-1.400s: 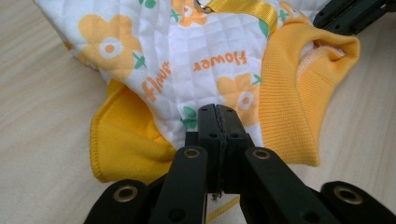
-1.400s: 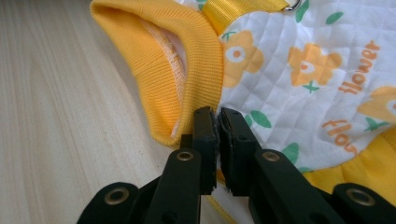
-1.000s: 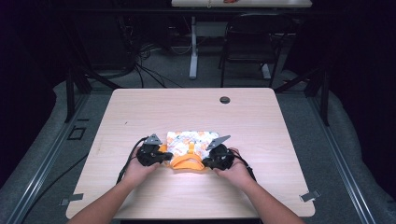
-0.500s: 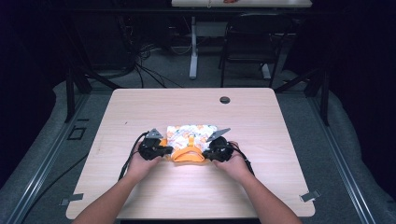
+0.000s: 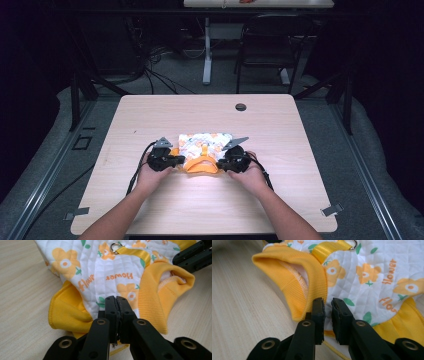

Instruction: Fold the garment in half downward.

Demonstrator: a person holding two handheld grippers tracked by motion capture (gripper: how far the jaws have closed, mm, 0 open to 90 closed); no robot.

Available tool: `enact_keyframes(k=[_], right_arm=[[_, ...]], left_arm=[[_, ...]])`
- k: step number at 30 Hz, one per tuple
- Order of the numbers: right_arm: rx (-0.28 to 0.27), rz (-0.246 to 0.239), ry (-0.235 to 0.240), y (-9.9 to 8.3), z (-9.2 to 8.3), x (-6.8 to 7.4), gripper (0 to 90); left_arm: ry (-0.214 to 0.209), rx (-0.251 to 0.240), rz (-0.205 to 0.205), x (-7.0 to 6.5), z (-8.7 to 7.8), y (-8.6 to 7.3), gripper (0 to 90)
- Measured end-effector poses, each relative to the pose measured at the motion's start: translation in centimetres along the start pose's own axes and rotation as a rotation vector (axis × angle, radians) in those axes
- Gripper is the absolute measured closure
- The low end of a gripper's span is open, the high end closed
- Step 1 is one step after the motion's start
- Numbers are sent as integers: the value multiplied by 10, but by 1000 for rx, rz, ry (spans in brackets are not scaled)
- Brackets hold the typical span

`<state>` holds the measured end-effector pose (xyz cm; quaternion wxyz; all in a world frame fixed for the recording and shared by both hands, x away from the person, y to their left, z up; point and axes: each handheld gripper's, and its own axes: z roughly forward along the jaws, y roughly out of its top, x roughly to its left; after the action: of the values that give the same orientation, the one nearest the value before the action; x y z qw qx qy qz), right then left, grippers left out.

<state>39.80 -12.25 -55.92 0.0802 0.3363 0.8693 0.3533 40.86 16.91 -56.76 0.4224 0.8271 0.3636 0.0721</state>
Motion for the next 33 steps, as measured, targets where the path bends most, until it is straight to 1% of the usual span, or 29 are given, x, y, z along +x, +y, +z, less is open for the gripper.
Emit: enact_keyframes(k=[2, 4, 5, 6, 8, 9, 10, 16, 18, 19, 20, 21, 22, 24, 25, 26, 29, 30, 33], right_arm=[[-13, -4, -1, 1, -4, 2, 785], [-22, -9, -2, 2, -9, 3, 774], [-31, -10, -7, 2, -11, 5, 769], [-39, -9, -7, 2, -13, 6, 761], [-42, -14, -11, 3, -18, 7, 749], [-47, -14, -12, 4, -20, 8, 742], [-51, -15, -13, 4, -22, 9, 732], [-77, -23, -18, 4, -36, 15, 697], [-79, -24, -13, 3, -41, 18, 683], [-78, -26, -10, 2, -44, 19, 675], [-82, -27, -6, 1, -46, 21, 669], [-84, -31, -11, 0, -48, 23, 662], [-83, -36, -9, -1, -50, 25, 652], [-86, -39, -19, -4, -53, 28, 633], [-84, -44, -21, -6, -55, 30, 625], [-94, -36, -19, -8, -56, 32, 621], [-101, -24, -11, -15, -60, 34, 613], [-104, -26, -15, -18, -61, 35, 611], [-102, -35, -33, -26, -64, 39, 604]], left_arm=[[-5, -8, 1, -1, -5, 2, 860], [1, -15, 7, -2, -11, 4, 845], [4, -25, 2, -2, -13, 4, 839], [6, -26, 9, -2, -16, 5, 828], [9, -31, 5, -3, -21, 6, 807], [11, -32, 14, -3, -23, 7, 797], [9, -32, 7, -5, -26, 7, 782], [13, -51, 13, -10, -40, 8, 670], [6, -58, 12, -12, -46, 8, 662], [3, -63, 7, -13, -48, 7, 661], [-1, -70, 12, -14, -51, 5, 660], [-5, -72, 20, -15, -54, 3, 659], [-7, -70, 19, -16, -56, 1, 655], [-3, -74, 29, -20, -59, -3, 647], [-14, -76, 26, -20, -61, -6, 641], [-23, -83, 14, -21, -62, -9, 636], [-37, -95, -2, -23, -65, -19, 627], [-39, -99, -13, -23, -66, -21, 624], [-38, -112, -28, -22, -72, -30, 616]])
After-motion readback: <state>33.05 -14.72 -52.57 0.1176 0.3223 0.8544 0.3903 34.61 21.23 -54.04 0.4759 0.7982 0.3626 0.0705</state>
